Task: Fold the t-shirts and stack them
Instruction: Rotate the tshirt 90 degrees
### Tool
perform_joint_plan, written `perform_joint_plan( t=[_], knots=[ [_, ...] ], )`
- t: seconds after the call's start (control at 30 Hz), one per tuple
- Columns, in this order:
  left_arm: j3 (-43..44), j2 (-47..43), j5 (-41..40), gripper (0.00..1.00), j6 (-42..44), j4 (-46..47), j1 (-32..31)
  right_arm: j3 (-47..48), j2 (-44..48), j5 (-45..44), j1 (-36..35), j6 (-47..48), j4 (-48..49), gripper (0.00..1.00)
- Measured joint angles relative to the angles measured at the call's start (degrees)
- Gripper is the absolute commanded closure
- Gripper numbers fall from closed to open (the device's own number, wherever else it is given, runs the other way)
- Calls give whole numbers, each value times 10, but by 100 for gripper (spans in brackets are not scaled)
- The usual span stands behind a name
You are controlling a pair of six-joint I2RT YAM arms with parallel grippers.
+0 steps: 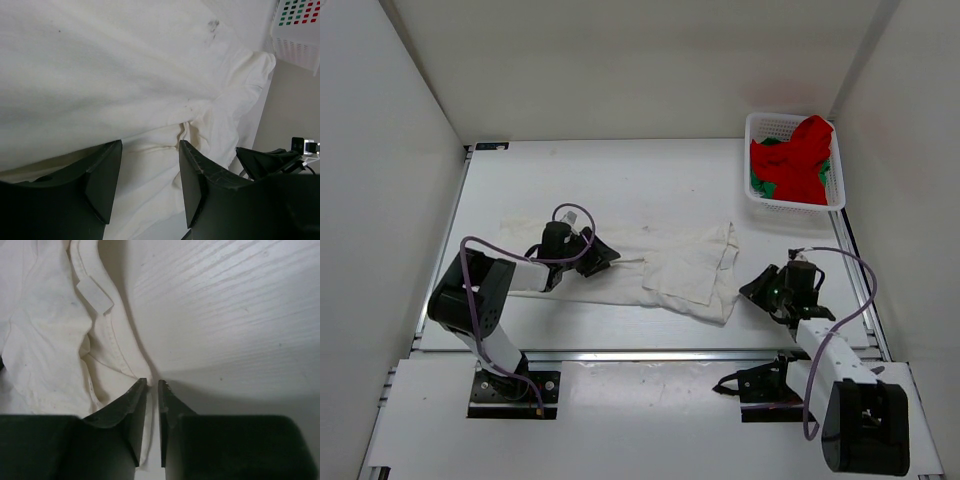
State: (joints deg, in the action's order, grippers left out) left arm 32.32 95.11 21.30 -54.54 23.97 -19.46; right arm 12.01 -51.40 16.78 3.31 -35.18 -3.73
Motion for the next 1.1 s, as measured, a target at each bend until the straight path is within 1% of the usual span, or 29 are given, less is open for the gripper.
perform_joint_plan(
  t=[0.03,0.07,0.1,0.13,0.17,0.2,0.23,0.3,0.37,0.43,0.53,0.63,0.73,0.8,0.87,0.97,1.03,1.1],
  knots=[
    [-1,-4,-2,40,0,-3,0,1,15,-7,-1,1,-14,79],
    [-2,-8,-3,39,0,-6,0,4,27,-13,-3,4,-28,74],
    [-3,-15,-5,39,0,-9,0,11,39,-22,-6,6,-47,71],
    [-4,-22,-6,39,0,-12,0,19,50,-33,-11,9,-63,70],
    [-5,-30,-8,39,0,-17,-1,31,59,-44,-19,12,-80,72],
    [-5,-39,-10,39,0,-20,-2,44,63,-52,-30,14,-91,77],
    [-5,-49,-12,39,1,-24,-4,60,65,-60,-45,19,-99,87],
    [-5,-71,-15,39,5,-31,-12,96,44,-69,-84,25,-104,100],
    [-5,-95,-15,39,11,-38,-24,137,-5,-80,-143,25,-93,100],
    [-4,-114,-15,40,23,-48,-39,185,-77,-85,-209,29,-74,100],
    [-4,-140,-14,40,44,-75,-61,246,-199,-83,-275,35,-38,100],
    [-5,-173,-10,39,66,-105,-74,277,-295,-78,-292,38,-10,100],
    [-9,-207,-5,39,85,-126,-75,306,-380,-78,-288,41,-2,100],
    [-11,-225,2,38,96,-139,-75,341,-432,-63,-278,39,-2,100],
    [-15,-240,9,37,104,-149,-73,403,-485,-62,-271,47,-11,100],
    [-23,-263,26,37,113,-167,-66,555,-595,-47,-260,59,-49,100],
    [-27,-280,35,36,119,-183,-54,705,-698,-38,-250,71,-79,100],
    [-29,-297,37,36,126,-202,-41,896,-810,-34,-243,85,-144,100]
  ],
)
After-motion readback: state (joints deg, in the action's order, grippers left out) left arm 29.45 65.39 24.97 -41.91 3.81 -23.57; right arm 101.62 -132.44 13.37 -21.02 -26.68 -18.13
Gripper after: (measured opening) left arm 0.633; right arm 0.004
